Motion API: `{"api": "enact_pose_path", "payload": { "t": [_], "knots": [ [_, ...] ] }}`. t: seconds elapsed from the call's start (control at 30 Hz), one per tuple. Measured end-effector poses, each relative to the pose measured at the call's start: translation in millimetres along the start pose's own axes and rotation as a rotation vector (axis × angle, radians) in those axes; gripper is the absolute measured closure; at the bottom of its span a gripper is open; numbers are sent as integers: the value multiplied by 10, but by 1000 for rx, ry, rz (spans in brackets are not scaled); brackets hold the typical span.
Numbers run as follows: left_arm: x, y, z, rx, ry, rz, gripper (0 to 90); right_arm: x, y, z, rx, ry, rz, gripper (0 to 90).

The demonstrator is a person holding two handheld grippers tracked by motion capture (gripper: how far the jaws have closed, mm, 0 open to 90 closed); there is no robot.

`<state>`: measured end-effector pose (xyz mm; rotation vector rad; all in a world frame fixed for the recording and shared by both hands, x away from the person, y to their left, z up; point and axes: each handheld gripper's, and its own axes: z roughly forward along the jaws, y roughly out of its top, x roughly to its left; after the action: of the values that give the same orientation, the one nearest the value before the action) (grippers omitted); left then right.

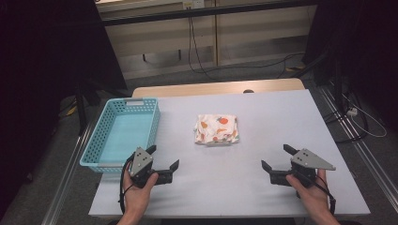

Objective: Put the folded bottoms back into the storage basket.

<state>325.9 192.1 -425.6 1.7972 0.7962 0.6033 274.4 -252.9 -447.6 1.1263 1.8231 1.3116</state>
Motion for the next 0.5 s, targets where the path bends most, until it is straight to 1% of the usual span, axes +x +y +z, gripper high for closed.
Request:
{"api": "enact_pose_path", "payload": {
  "t": [0.07, 0.1, 0.17, 0.23, 0.37, 0.43, 0.5],
  "knots": [
    [0, 0, 0, 3, 2, 5, 31, 1, -1, 6, 4, 6, 2, 37],
    [2, -1, 1, 13, -7, 11, 30, 4, 0, 16, 8, 13, 3, 37],
    [-2, -4, 4, 18, -11, 9, 31, 6, 0, 19, 10, 15, 2, 37],
    [-16, -7, 20, 24, -7, 15, 30, 14, -5, 26, 18, 29, -4, 37],
    [-27, -9, 30, 31, -8, 24, 30, 17, -5, 35, 23, 40, -9, 37],
    [-26, -11, 23, 30, -8, 16, 30, 21, -10, 64, 39, 56, -12, 41],
    [-13, -13, 12, 31, 2, 18, 31, 31, -11, 86, 44, 69, -12, 53]
  ]
}}
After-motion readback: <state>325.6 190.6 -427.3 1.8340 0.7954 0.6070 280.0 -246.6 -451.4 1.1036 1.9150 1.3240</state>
